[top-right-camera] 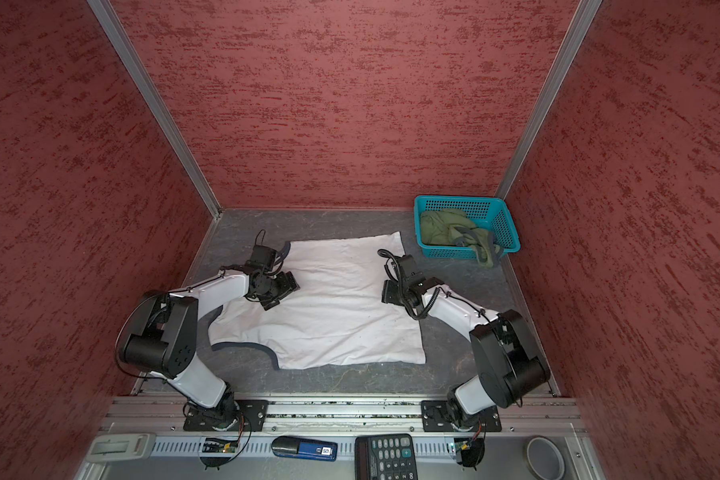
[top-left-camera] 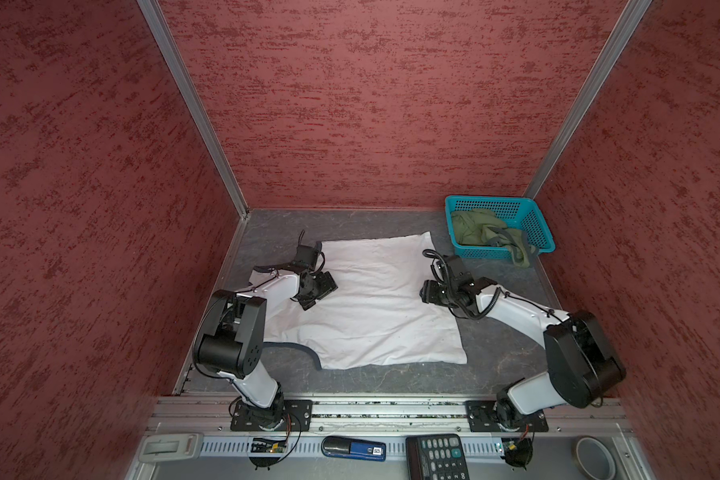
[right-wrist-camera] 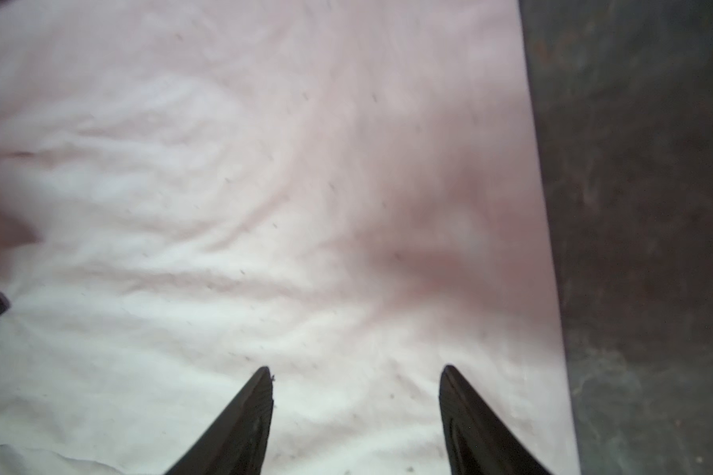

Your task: Fold and stack the tank tops

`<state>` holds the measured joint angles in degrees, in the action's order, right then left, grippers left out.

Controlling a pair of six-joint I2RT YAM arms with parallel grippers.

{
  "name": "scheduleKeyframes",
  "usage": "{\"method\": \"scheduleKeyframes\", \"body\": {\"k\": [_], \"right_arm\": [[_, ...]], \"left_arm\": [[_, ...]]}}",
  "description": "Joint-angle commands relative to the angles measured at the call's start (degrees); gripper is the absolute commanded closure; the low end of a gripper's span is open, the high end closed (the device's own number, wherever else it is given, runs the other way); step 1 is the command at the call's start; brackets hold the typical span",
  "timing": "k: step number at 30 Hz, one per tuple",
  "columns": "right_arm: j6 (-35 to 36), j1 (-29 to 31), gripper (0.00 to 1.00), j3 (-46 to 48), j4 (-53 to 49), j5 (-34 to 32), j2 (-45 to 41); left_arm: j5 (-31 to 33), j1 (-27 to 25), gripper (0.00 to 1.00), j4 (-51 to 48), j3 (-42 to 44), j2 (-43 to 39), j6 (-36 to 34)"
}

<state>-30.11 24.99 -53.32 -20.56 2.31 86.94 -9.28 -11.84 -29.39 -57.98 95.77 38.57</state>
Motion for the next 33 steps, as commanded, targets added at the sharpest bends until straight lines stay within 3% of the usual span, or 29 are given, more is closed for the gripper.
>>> {"method": "scheduleKeyframes", "body": {"k": [1,9,15,23,28,33], "right_arm": [[4.31,-1.98,0.33,-9.0,-0.71,-5.3,2.9],[9.85,-5.68,0.34,-33.96,-3.23,-7.31,21.62],[12.31,-7.64,0.34,-47.51,-5.81,-8.76,34.17],[15.32,-9.74,0.34,-58.54,-6.69,-9.97,43.69],[17.16,-10.4,0.33,-63.6,-7.25,-11.06,48.73],[17.69,-11.21,0.33,-68.53,-9.22,-12.37,54.1]], "left_arm": [[3.49,0.41,0.15,-4.54,-12.82,2.9,-3.97],[9.8,2.11,0.16,-16.19,-43.77,21.92,-7.41],[9.89,3.7,0.2,-19.27,-57.69,34.54,-9.96],[10.52,4.8,0.29,-21.27,-67.04,45.49,-11.15],[10.07,4.89,0.4,-20.63,-67.49,47.61,-10.44],[10.09,5.48,0.65,-21.05,-67.52,48.75,-10.09]]}}
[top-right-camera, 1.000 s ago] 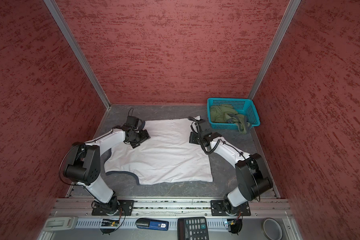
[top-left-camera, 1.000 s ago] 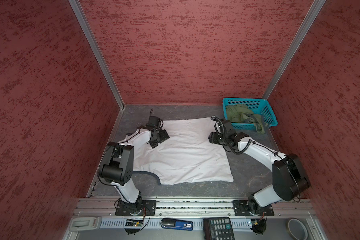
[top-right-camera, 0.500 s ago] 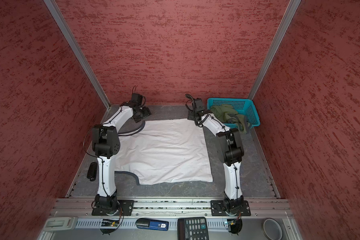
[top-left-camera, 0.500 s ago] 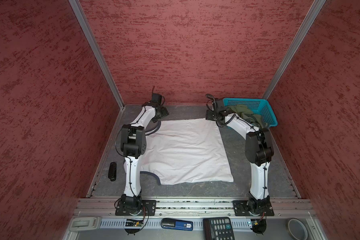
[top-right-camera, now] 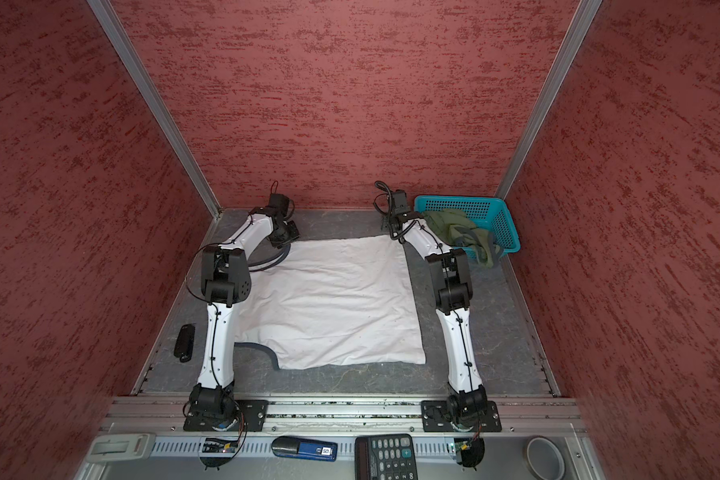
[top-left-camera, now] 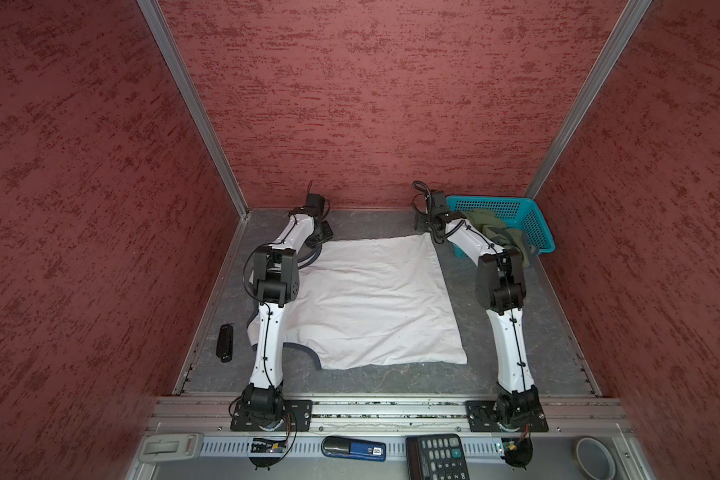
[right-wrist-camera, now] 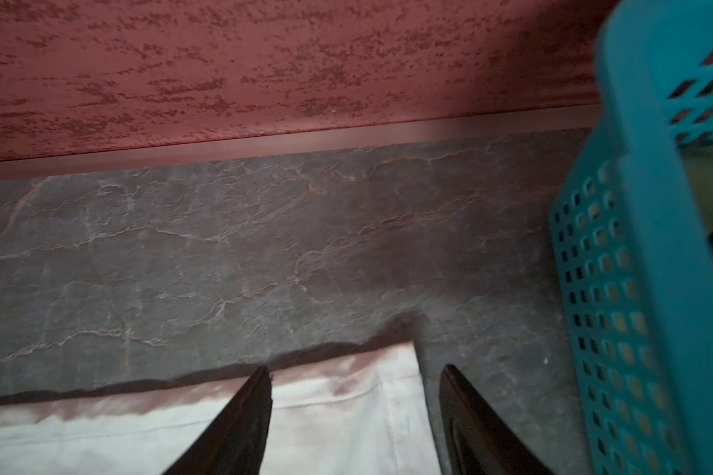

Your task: Fold and stack the tank tops

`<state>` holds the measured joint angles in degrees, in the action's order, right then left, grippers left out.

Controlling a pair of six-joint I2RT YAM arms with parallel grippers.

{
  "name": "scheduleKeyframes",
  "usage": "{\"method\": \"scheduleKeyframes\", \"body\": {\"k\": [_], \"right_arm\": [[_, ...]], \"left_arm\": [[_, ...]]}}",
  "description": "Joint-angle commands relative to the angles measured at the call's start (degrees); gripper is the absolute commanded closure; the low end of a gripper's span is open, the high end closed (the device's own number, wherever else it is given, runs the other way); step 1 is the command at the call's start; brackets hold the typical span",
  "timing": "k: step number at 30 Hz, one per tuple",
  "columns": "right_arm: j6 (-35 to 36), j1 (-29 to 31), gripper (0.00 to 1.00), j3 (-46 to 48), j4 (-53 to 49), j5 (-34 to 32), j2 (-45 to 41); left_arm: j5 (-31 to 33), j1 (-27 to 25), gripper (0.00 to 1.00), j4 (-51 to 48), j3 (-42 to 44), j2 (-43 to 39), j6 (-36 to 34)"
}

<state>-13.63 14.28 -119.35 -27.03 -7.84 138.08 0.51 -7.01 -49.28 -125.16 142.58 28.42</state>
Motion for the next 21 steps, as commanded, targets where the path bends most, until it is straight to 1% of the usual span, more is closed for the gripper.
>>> {"method": "scheduleKeyframes", "body": {"k": [1,5,7,11,15,18,21], "right_arm": [[1.23,-0.62,0.34,-3.31,-3.14,-2.29,3.74],[1.67,-0.77,0.34,-6.65,-4.69,-2.76,6.58],[2.0,-0.86,0.34,-7.71,-5.09,-3.02,7.42],[2.59,-0.85,0.34,-10.54,-6.32,-1.53,9.69],[2.82,-0.84,0.35,-13.72,-7.96,0.34,12.18],[2.82,-0.86,0.39,-16.34,-9.21,2.91,13.91],[2.47,-0.85,0.44,-18.58,-11.21,4.09,15.33]], "left_arm": [[0.24,0.76,0.7,-1.09,0.01,1.87,0.14],[-0.45,1.79,0.83,1.31,4.51,-0.34,0.62],[-0.94,2.42,0.87,3.39,7.75,-1.97,0.84],[-1.28,3.62,0.92,6.03,12.44,-4.48,1.02],[-2.25,3.94,0.94,7.13,13.81,-5.47,0.64],[-3.14,3.88,0.94,7.44,13.8,-5.63,0.4],[-3.34,4.01,0.95,7.65,13.95,-6.12,0.42]]}}
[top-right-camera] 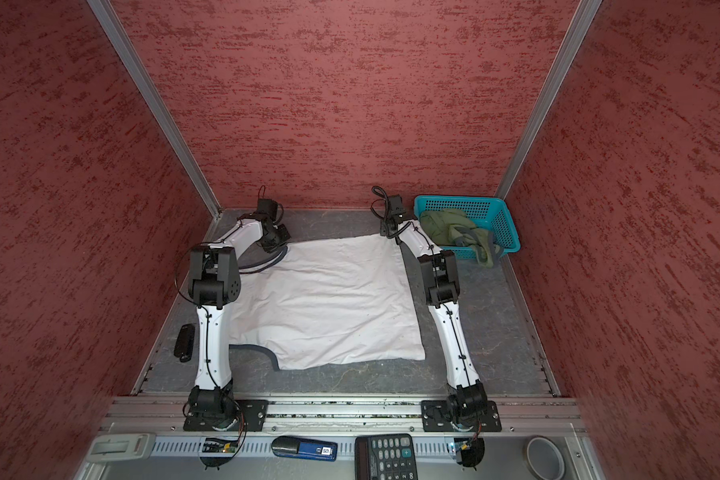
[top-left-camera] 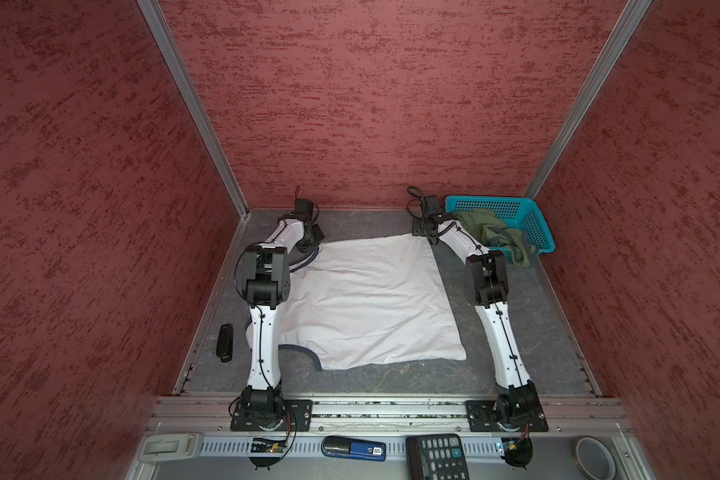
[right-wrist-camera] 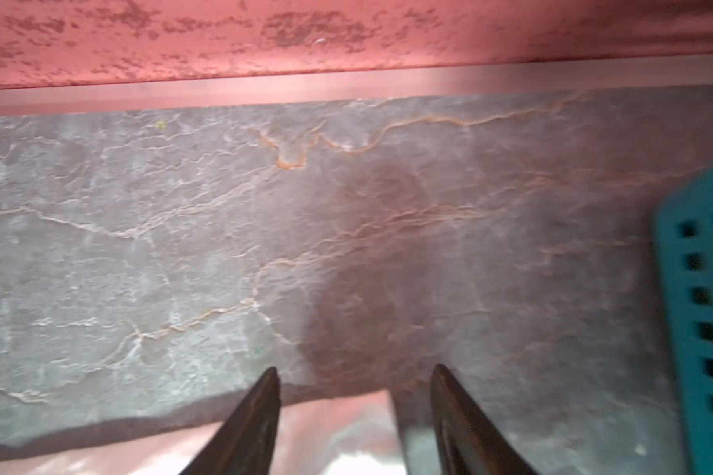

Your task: Fold and stack the tank tops

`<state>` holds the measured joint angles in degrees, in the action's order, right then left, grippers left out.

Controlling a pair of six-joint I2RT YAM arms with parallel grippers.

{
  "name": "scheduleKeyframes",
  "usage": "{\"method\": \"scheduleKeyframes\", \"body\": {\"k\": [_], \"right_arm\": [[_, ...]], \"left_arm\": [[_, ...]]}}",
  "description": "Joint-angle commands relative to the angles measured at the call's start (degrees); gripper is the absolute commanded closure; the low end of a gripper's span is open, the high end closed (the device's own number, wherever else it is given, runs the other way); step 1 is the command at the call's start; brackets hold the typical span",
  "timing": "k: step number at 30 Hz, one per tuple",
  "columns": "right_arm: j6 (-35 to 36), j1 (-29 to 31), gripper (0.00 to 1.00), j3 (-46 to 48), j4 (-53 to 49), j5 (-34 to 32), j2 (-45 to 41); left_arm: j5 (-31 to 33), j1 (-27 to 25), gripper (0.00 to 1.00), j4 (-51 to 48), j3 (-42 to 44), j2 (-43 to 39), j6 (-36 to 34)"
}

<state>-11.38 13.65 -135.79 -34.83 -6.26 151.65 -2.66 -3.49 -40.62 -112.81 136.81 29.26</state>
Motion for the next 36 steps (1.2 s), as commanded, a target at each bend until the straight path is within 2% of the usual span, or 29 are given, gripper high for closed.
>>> {"method": "scheduleKeyframes", "body": {"k": [1,3,6,11,13,20,25,36], "right_arm": [[0.22,-0.21,0.47,-2.13,-3.57,2.89,1.81],[0.06,-0.21,0.52,-2.24,-3.99,2.82,1.81],[0.21,-0.18,0.66,-2.04,-4.41,1.84,1.14],[0.84,-0.14,0.84,0.29,-2.88,1.31,-3.16],[0.91,-0.12,0.89,3.17,-1.1,-0.04,-6.05],[0.84,-0.22,0.92,20.36,9.85,-3.81,-18.69],[0.27,-0.21,0.92,32.8,16.98,-5.28,-26.35],[-4.24,-0.23,0.92,55.72,28.86,-1.53,-41.62]], "left_arm": [[-0.39,0.47,0.95,-0.79,1.62,-0.5,-0.42],[-1.05,0.37,0.96,-0.48,1.64,-0.89,-0.43],[-2.12,0.19,1.0,1.0,2.52,-2.0,-0.56],[-2.7,-0.12,1.0,8.84,9.51,-8.34,-1.13],[-2.75,-0.14,1.0,10.89,11.21,-10.5,-1.43],[-3.1,-0.56,1.0,13.34,14.06,-13.83,-3.15],[-3.44,-0.99,1.0,17.29,20.02,-18.39,-3.56],[-3.35,-3.58,1.0,23.7,35.06,-31.19,-3.98]]}}
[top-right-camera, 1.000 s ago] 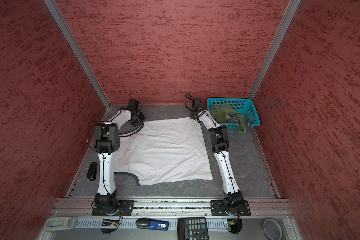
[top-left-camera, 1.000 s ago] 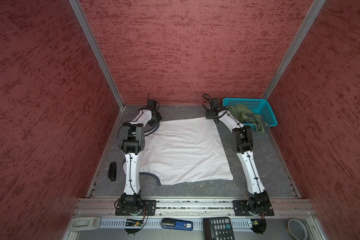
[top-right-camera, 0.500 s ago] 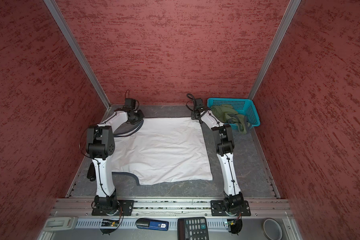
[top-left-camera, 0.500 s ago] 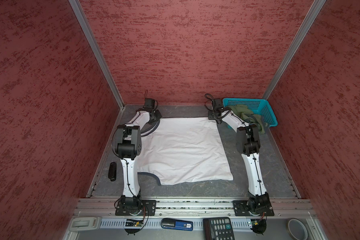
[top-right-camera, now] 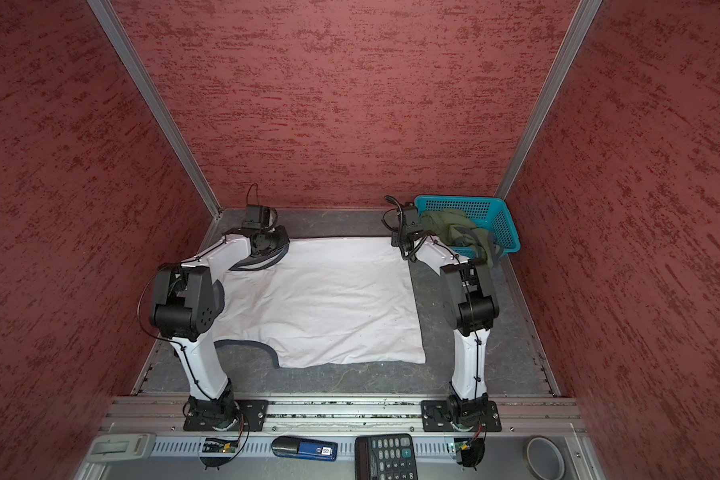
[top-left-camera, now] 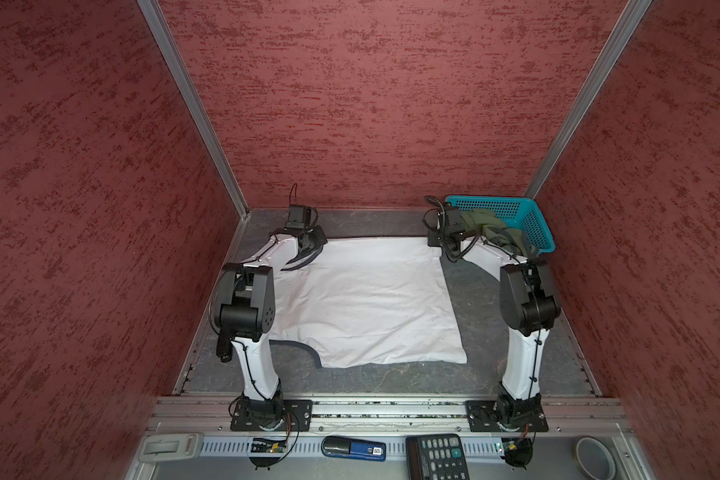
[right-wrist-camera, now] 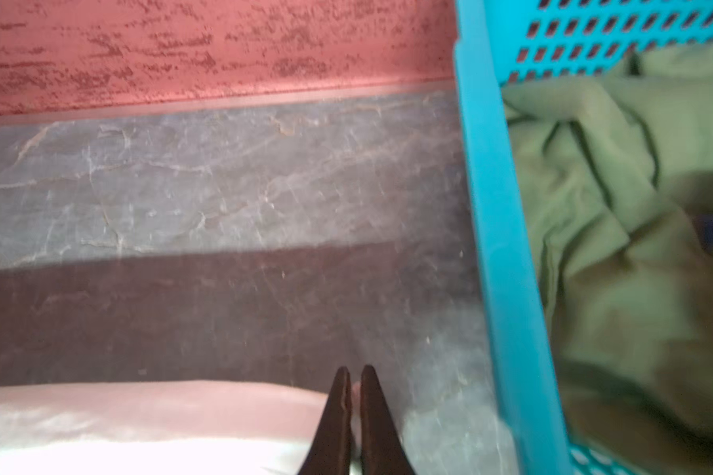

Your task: Fold and stack the tank tops

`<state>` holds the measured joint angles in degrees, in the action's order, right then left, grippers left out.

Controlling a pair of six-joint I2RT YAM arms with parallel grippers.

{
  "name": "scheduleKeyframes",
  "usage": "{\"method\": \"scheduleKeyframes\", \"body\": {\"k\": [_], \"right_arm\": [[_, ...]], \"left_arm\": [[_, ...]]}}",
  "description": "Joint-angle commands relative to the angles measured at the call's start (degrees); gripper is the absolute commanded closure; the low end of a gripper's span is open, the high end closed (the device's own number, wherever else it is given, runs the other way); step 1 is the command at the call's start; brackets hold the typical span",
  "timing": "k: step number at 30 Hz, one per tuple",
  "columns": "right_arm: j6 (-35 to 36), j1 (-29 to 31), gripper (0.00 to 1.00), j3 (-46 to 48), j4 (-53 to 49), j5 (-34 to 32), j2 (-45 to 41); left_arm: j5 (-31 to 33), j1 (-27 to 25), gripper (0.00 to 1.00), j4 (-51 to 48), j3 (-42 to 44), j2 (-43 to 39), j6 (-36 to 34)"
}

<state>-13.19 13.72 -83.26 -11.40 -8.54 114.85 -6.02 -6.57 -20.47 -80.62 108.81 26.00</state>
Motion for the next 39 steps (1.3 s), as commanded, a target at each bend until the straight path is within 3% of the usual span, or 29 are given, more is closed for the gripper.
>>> {"method": "scheduleKeyframes", "body": {"k": [1,14,24,29,33,39], "right_arm": [[-2.83,-0.3,0.92,4.67,6.0,1.33,-5.88],[-7.92,-0.29,0.9,24.02,11.25,5.95,-19.96],[-11.12,-0.19,0.83,36.44,14.03,8.68,-26.26],[-12.47,-0.19,0.74,39.15,13.21,9.72,-29.28],[-12.56,-0.22,0.57,39.12,11.45,8.82,-31.26],[-15.03,-0.24,0.52,37.81,10.49,11.06,-29.68]], "left_arm": [[-0.32,-0.66,1.0,3.86,4.16,-4.09,-0.44],[-2.85,-2.13,1.0,7.69,20.88,-15.72,2.52],[-2.75,-3.1,1.0,9.83,31.86,-22.08,3.21],[-3.18,-3.89,0.83,10.14,35.87,-25.5,3.87],[-2.75,-4.06,0.66,8.87,37.19,-28.39,4.66],[-1.63,-3.97,0.48,4.83,34.17,-26.94,5.62]]}}
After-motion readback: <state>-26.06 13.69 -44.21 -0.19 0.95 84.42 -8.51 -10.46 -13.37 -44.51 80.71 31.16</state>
